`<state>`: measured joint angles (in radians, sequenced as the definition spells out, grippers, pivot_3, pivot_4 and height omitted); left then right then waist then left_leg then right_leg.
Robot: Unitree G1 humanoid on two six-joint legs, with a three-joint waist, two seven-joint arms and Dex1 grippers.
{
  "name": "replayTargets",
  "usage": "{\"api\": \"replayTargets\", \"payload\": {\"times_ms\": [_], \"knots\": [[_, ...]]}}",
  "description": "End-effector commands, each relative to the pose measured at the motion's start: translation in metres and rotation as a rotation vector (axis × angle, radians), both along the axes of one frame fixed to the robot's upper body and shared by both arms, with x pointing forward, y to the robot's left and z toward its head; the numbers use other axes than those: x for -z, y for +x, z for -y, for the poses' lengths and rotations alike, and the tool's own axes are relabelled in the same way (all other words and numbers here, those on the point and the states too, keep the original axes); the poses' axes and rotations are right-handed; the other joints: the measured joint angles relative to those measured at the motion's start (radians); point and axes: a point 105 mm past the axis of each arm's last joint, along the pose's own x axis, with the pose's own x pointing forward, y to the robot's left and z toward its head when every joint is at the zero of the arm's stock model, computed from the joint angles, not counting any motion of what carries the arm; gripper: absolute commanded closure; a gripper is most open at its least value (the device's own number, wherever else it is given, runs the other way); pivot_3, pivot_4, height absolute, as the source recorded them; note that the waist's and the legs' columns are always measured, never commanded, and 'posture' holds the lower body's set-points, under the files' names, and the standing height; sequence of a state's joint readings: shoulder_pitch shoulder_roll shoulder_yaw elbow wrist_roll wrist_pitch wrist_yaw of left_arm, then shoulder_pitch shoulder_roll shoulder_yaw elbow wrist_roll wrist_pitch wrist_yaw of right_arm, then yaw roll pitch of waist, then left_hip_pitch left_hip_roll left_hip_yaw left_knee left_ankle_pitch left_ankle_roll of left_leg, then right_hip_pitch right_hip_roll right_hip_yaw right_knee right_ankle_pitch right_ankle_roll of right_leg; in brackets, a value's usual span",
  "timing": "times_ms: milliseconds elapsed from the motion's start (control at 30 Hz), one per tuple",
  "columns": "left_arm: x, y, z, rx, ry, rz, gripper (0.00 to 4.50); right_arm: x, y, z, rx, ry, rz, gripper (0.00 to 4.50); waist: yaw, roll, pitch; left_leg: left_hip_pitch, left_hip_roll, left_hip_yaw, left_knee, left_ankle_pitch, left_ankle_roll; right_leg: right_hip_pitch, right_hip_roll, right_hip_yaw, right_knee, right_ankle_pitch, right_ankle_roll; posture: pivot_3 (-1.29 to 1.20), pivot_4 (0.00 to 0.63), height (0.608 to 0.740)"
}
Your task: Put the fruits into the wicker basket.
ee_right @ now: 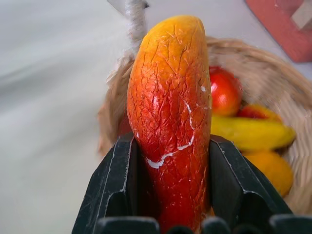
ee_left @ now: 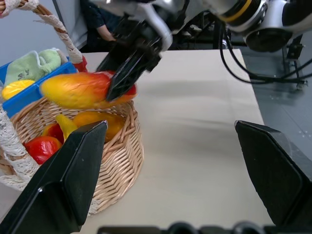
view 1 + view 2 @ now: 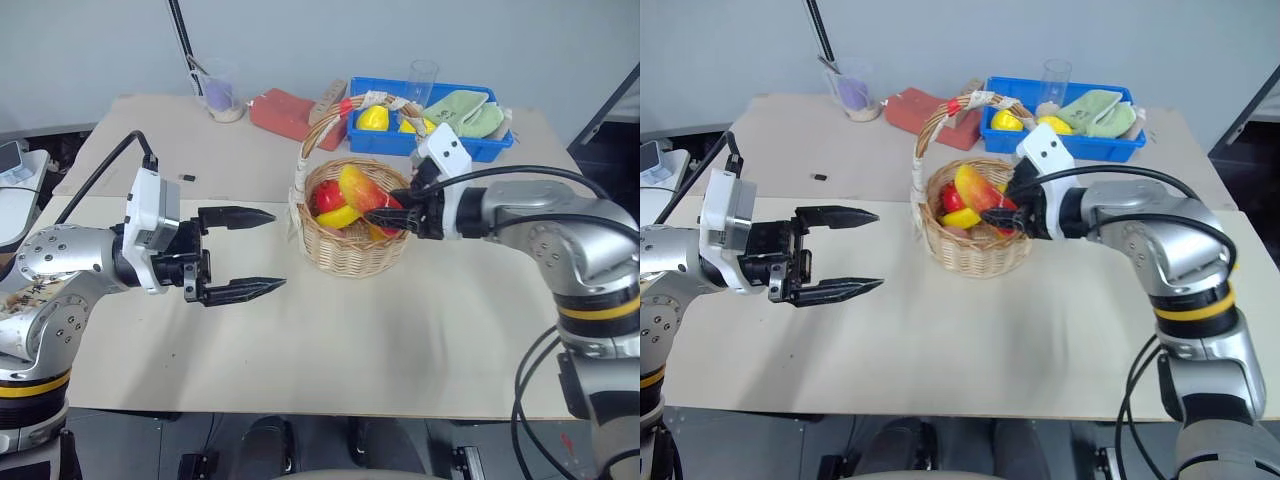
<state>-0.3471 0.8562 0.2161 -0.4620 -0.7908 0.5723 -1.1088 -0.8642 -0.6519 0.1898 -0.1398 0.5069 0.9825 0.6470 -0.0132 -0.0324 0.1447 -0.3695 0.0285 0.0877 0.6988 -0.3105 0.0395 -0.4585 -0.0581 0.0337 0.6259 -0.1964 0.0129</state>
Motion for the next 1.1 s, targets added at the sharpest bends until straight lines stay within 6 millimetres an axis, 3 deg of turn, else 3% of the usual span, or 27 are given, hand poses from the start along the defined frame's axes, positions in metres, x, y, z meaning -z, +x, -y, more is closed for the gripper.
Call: {"api": "replayTargets", "payload": {"times_ms": [33, 233, 400, 500, 633, 833, 1100], "knots": [[-0.01, -0.006, 0.004, 0.018, -0.014, 0.042, 0.0, -0.018, 0.008, -0.006, -0.002, 0.021, 0.103, 1.92, 0.0, 0.0, 0.0, 0.0, 0.0, 0.0, 0.0, 0.0, 0.0, 0.0, 0.0, -0.001, 0.0, 0.0, 0.0, 0.0, 0.15, 0.703], [-0.014, -0.002, 0.004, 0.003, -0.035, 0.045, 0.0, -0.029, 0.008, -0.008, 0.016, 0.062, 0.164, 0.02, 0.001, 0.0, 0.0, 0.0, 0.001, -0.001, 0.0, 0.0, -0.001, 0.0, 0.0, -0.002, 0.001, 0.0, -0.001, 0.0, 0.15, 0.703], [-0.014, 0.0, 0.005, 0.0, -0.043, 0.043, 0.0, -0.04, -0.02, -0.006, -0.06, 0.114, 0.136, 0.02, 0.002, 0.0, 0.0, 0.0, 0.001, -0.001, 0.0, 0.001, -0.001, 0.0, 0.0, -0.003, 0.001, 0.001, -0.001, 0.0, 0.15, 0.703], [-0.014, 0.002, 0.005, 0.0, -0.046, 0.042, 0.0, -0.035, -0.044, 0.006, -0.13, 0.076, 0.098, 0.02, 0.009, 0.0, 0.0, 0.0, 0.001, -0.003, 0.0, 0.001, -0.001, 0.001, 0.0, -0.005, 0.0, 0.001, -0.001, 0.0, 0.15, 0.703], [-0.014, 0.003, 0.007, 0.004, -0.048, 0.042, 0.0, -0.03, -0.058, 0.03, -0.114, 0.025, 0.091, 0.02, 0.008, 0.0, 0.0, 0.0, 0.001, -0.003, 0.0, 0.001, -0.001, 0.002, 0.0, -0.005, 0.0, 0.001, -0.001, 0.0, 0.15, 0.703], [-0.013, 0.003, 0.011, 0.022, -0.062, 0.037, 0.0, -0.036, -0.028, 0.081, 0.158, 0.068, 0.317, 0.02, 0.001, 0.0, 0.0, 0.001, 0.001, -0.003, 0.0, 0.001, -0.002, 0.002, 0.002, -0.004, 0.0, 0.001, -0.001, 0.0, 0.15, 0.703], [-0.018, 0.005, 0.015, 0.047, -0.073, 0.041, 0.0, -0.023, 0.017, 0.076, 0.217, 0.157, 0.322, 0.02, -0.004, 0.0, 0.0, 0.001, 0.0, -0.002, 0.001, 0.002, -0.003, 0.002, 0.003, -0.002, 0.002, 0.001, -0.002, 0.0, 0.15, 0.703]]}}
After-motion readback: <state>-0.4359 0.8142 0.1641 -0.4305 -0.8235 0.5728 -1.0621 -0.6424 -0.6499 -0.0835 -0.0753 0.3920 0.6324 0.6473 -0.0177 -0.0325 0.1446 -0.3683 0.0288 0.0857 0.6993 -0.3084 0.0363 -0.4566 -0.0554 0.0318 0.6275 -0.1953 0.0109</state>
